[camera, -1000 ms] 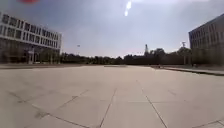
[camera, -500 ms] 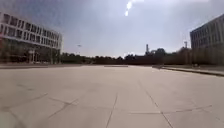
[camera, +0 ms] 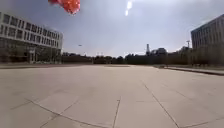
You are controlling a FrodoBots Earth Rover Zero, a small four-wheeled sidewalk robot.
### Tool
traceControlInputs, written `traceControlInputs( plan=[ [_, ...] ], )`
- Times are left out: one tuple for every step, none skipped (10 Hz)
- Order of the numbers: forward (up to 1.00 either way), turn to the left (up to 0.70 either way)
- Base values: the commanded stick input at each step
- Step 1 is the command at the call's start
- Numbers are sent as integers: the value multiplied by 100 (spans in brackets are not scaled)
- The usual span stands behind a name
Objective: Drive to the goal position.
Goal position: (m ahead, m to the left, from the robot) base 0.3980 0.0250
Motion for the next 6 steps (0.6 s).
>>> traceControlInputs(
  plan=[
    [70, -2],
    [70, -2],
    [70, -2],
    [70, -2],
    [70, -2],
    [70, -2]
  ],
)
